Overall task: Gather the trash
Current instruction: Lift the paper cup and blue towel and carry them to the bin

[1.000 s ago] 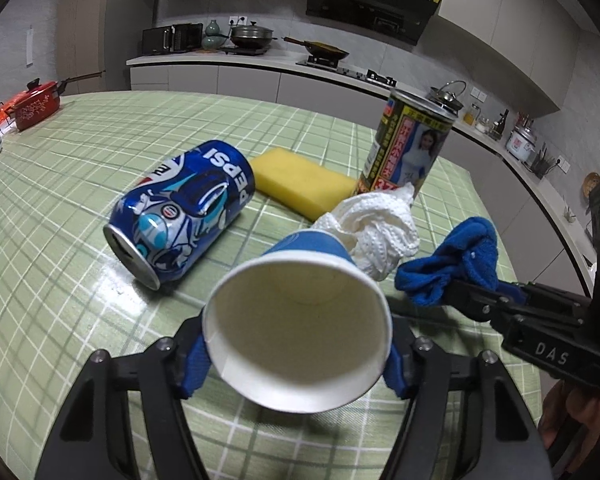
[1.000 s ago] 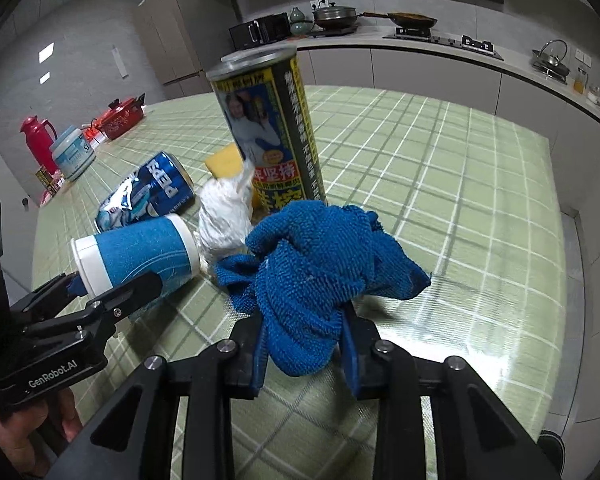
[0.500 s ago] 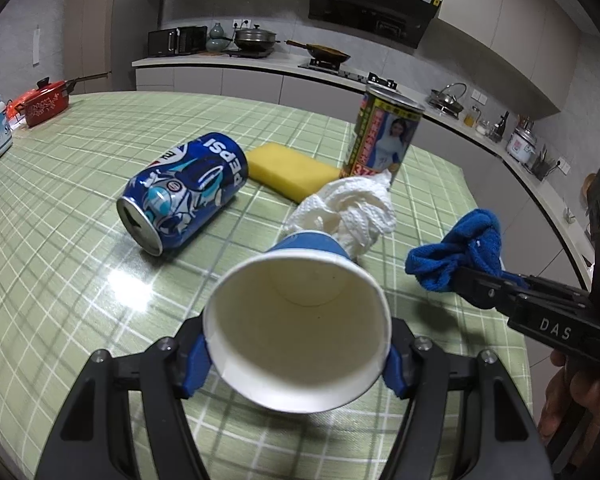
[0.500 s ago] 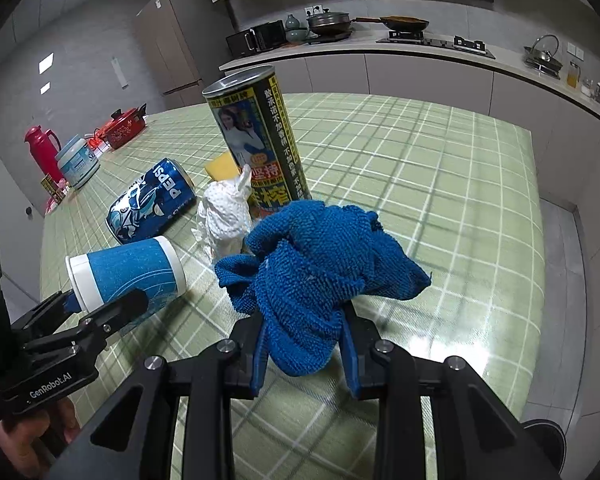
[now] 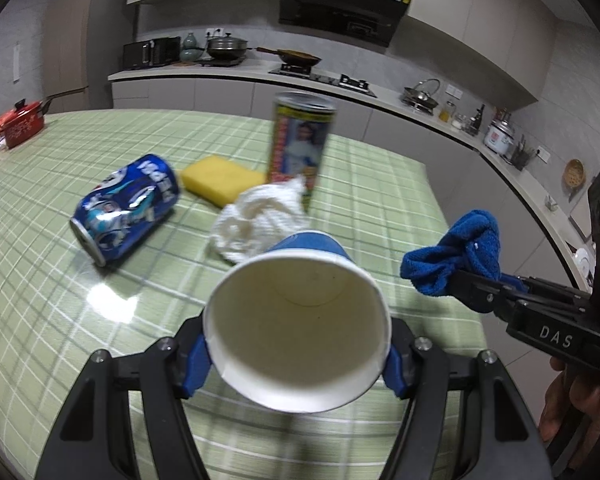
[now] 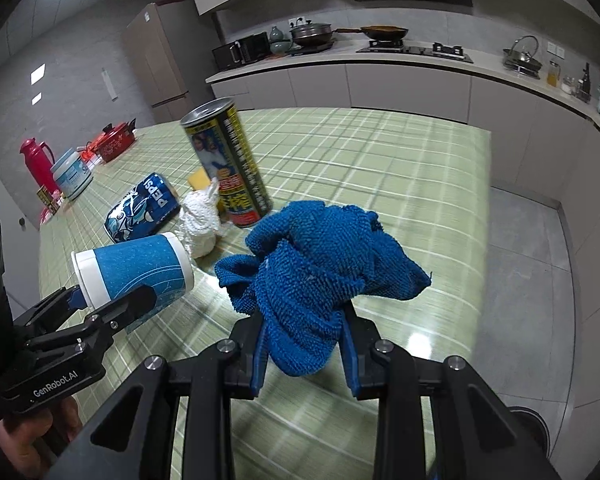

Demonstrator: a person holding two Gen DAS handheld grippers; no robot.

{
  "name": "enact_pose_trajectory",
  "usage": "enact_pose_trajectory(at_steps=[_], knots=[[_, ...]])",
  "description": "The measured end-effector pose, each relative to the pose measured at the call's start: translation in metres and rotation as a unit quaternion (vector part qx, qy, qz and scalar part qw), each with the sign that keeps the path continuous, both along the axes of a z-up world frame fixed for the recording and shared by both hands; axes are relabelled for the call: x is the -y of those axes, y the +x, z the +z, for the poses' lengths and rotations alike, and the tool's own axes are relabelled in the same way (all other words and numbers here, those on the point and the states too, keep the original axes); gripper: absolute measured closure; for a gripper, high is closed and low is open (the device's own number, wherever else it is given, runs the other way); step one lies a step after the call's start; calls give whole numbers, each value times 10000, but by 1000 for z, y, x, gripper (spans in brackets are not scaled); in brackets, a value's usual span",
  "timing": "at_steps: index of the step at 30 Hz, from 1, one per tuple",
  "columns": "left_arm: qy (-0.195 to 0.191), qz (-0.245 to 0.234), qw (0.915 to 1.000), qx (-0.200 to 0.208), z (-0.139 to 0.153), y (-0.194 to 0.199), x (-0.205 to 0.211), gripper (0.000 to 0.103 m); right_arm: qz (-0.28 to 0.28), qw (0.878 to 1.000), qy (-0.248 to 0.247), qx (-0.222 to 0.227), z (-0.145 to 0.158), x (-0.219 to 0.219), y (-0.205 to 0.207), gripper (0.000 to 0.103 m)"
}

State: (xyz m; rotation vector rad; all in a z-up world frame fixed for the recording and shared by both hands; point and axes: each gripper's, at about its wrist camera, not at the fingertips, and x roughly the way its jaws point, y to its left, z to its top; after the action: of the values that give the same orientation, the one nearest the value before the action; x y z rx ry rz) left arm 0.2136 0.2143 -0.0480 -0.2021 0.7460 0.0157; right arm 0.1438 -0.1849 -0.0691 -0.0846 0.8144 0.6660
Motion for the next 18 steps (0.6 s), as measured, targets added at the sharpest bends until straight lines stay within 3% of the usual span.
enact_pose_trajectory(at_steps=[18], knots=[[47, -575, 9983, 74, 8, -10, 111, 34, -590, 9983, 2, -1, 3, 121, -27, 70]])
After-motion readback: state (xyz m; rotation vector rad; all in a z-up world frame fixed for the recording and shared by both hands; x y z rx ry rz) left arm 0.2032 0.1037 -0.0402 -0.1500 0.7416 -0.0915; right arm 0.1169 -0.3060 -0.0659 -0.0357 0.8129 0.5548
